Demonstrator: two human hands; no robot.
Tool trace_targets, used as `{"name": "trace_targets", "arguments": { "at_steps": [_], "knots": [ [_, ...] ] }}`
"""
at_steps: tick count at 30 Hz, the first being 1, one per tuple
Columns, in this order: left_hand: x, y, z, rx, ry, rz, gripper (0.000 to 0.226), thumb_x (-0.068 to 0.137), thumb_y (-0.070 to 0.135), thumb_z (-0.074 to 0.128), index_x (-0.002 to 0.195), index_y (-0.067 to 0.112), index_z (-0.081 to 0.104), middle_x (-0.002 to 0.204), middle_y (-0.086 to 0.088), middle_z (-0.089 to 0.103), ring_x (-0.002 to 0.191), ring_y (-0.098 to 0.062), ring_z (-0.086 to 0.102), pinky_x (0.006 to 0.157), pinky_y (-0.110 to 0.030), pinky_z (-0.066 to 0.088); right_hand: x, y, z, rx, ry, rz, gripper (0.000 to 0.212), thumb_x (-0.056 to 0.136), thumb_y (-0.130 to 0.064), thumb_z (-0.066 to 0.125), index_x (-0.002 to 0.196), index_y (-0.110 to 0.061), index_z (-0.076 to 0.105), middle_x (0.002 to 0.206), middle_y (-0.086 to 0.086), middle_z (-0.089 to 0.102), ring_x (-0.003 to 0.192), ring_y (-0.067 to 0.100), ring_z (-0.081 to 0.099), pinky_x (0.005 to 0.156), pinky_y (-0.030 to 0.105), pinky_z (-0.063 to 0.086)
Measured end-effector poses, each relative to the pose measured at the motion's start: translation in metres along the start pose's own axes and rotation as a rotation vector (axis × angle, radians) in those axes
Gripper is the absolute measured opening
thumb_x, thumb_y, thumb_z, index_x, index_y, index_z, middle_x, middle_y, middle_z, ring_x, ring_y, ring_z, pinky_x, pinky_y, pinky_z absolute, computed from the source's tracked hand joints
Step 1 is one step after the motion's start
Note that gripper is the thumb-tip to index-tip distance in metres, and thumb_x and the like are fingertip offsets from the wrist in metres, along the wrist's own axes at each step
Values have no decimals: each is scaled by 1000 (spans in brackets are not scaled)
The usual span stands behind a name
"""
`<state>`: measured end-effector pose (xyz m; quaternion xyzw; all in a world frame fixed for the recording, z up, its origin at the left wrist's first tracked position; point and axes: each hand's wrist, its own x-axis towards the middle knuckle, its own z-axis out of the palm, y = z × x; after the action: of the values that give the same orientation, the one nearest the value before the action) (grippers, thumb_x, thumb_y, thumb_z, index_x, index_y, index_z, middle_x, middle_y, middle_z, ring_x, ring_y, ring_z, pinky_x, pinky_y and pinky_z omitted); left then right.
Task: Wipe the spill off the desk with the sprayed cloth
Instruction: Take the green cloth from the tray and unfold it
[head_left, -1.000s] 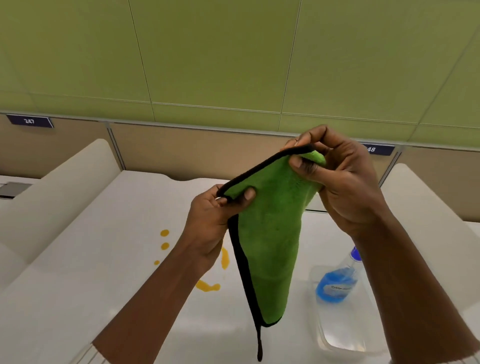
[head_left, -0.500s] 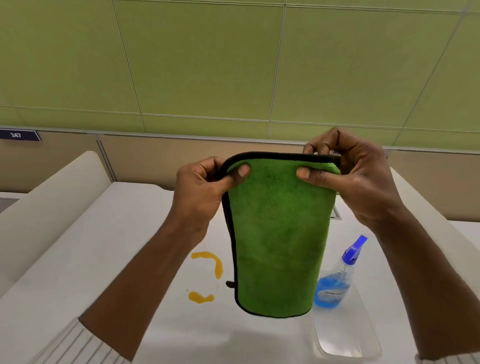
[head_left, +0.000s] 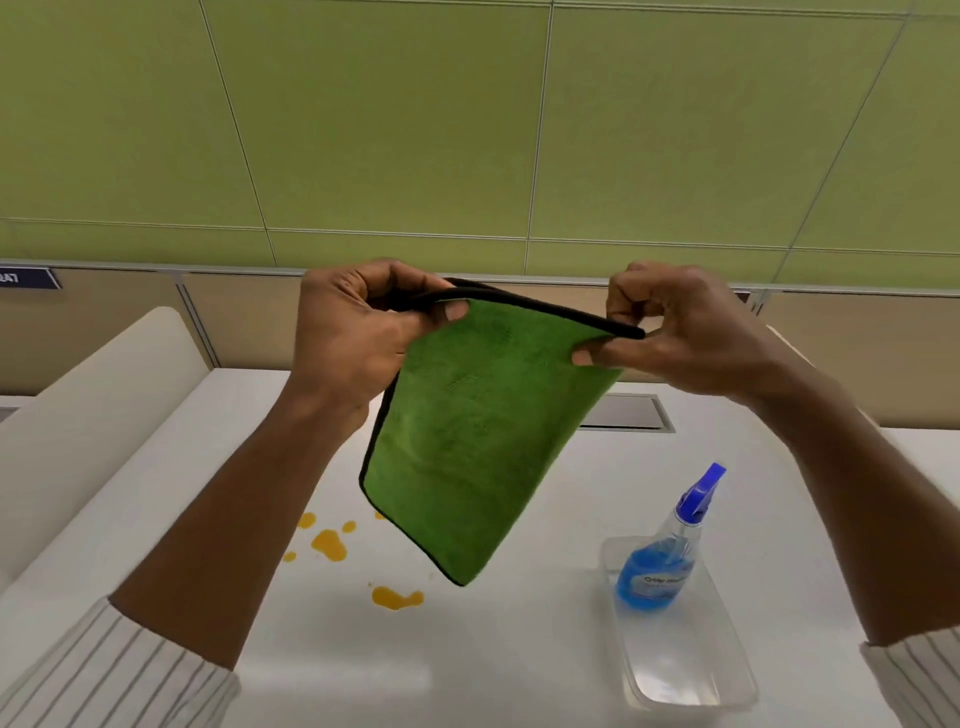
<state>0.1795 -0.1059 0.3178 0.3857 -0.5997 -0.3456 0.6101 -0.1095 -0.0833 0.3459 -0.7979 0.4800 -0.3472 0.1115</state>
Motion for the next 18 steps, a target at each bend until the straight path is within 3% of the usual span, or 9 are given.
{"name": "trace_targets", "arguments": {
  "at_steps": [2,5,11,14,16,18],
  "knots": [
    [2,-2,-3,14,24,7,26,72,11,96,74,34,84,82,9,84,77,-11,79,82,-52,69,5,2,7,197,47,128,45,74,-12,93,70,-9,48,72,15,56,65,29,55,64,45,53],
    [0,-8,-7,2,66,-9,28,76,2,94,81,27,81,81,9,83,79,-12,78,77,-44,69,6,4,19,529,87,228,38,76,3,87,84,-14,55,86,11,63,75,23,69,64,39,62],
    [-1,-23,-14,-24,59,-80,24,77,-6,89,86,13,78,77,8,82,74,-8,77,69,-25,64,6,19,45,1025,112,429,44,69,-4,82,110,-7,67,103,15,75,83,21,76,71,35,65],
    [-6,-31,-16,-14,51,-103,31,75,-4,91,100,10,78,85,-2,82,81,-11,78,82,-29,67,2,32,60,1079,37,549,53,73,-6,80,124,7,69,119,23,74,91,25,76,77,35,64],
    [-9,-36,-21,-17,25,-159,49,70,4,94,115,8,76,91,-14,82,83,-16,78,88,-32,67,-4,40,65,1032,-19,559,45,72,-10,83,113,5,74,114,21,77,91,25,76,75,36,66],
    [-12,-40,-29,-14,-36,-248,52,61,11,94,110,6,77,94,-19,82,83,-21,79,85,-35,67,-9,44,66,958,-153,563,37,67,-12,87,99,3,76,98,16,78,86,25,76,70,36,65]
  ]
}}
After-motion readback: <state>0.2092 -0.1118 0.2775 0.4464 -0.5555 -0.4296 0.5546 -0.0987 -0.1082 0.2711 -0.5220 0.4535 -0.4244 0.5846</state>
